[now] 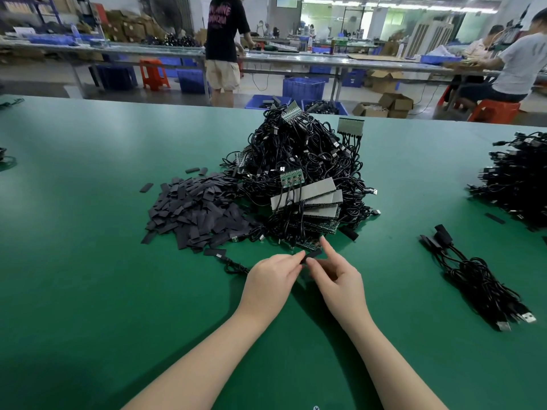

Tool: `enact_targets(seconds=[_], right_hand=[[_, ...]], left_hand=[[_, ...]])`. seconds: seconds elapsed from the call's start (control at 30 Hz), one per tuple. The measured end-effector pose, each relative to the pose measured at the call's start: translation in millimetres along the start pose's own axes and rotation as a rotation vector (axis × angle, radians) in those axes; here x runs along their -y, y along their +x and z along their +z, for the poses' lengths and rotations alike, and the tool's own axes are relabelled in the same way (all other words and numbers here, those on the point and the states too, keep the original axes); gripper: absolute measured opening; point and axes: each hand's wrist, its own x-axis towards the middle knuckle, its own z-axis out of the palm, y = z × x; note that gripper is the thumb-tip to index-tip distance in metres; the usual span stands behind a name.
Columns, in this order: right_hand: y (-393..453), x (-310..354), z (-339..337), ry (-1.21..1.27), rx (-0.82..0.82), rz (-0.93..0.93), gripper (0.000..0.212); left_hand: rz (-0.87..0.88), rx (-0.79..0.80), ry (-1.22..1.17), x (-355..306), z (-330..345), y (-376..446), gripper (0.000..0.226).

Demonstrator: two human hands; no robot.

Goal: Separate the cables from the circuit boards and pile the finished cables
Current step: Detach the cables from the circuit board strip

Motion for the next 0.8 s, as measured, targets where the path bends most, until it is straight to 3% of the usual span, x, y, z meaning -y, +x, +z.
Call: enact_targets(seconds=[0.1,0.23,0.43,0.6,0.8], right_hand=[[-0.2,1.4,0.7,-0.088,0.059,-0.030,0.022],[0.1,-1.4,-1.2,-0.073,0.066,-0.022,0.021],[2.6,-3.5,-4.1,0.045,-0.060,0.055,0.020],[6.5,-4.3,-8.8,0.321,-0.230,0.140,0.014],[1.7,-1.0,-3.1,0.154,-0.062,0.100,0.015]], left_hand=[[0.002,0.011,-0.005,0.4,0.0,-0.4,0.030],[0.049,0.029,0.023,1.1,0.7,-0.6,0.036],[0.044,0.048,0.089,1.6,2.7,-0.6,0.046],[-0.014,0.073,0.065,0.2,3.9,0.7,0.018],[-0.029,0.079,0.029,2.9,4.7,-0.5,0.013]])
